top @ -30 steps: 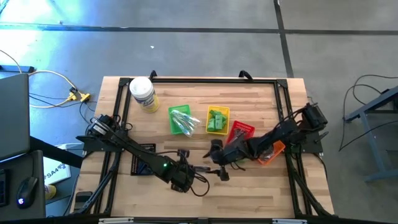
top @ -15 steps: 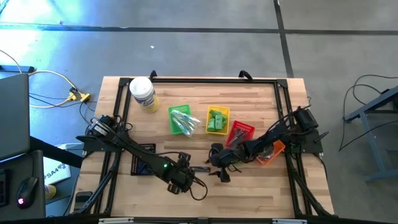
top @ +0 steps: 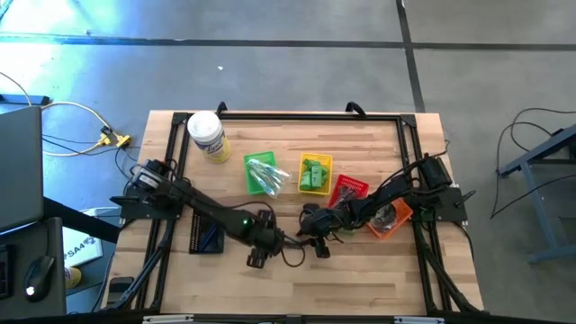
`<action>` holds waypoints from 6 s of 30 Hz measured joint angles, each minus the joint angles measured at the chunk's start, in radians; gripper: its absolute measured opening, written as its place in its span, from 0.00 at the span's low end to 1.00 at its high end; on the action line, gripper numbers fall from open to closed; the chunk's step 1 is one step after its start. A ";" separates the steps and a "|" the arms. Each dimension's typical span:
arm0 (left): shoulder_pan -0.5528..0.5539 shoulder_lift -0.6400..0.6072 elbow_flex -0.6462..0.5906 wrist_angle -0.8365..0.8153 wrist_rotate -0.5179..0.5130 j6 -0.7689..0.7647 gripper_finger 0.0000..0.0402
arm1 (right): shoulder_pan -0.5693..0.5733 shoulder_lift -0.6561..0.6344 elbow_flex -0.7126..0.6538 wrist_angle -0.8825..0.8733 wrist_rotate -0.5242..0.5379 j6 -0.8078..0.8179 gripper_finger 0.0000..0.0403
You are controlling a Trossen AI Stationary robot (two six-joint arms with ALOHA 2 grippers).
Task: Pick & Place Travel size toiletries
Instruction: Put the black hair comb into the red bin
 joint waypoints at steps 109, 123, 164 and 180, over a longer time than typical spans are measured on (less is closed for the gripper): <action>0.045 0.165 0.194 -0.067 -0.071 0.134 0.00 | 0.006 -0.073 -0.003 -0.052 -0.011 0.045 0.49; 0.011 0.172 0.317 -0.263 -0.169 0.142 0.00 | 0.052 -0.131 -0.003 -0.133 0.078 0.027 0.49; 0.039 0.222 0.399 -0.327 -0.109 0.186 0.61 | 0.043 -0.132 -0.001 -0.220 0.122 0.100 0.70; 0.136 0.219 0.385 -0.333 0.097 0.332 0.69 | 0.043 -0.132 -0.017 -0.221 0.051 0.097 0.70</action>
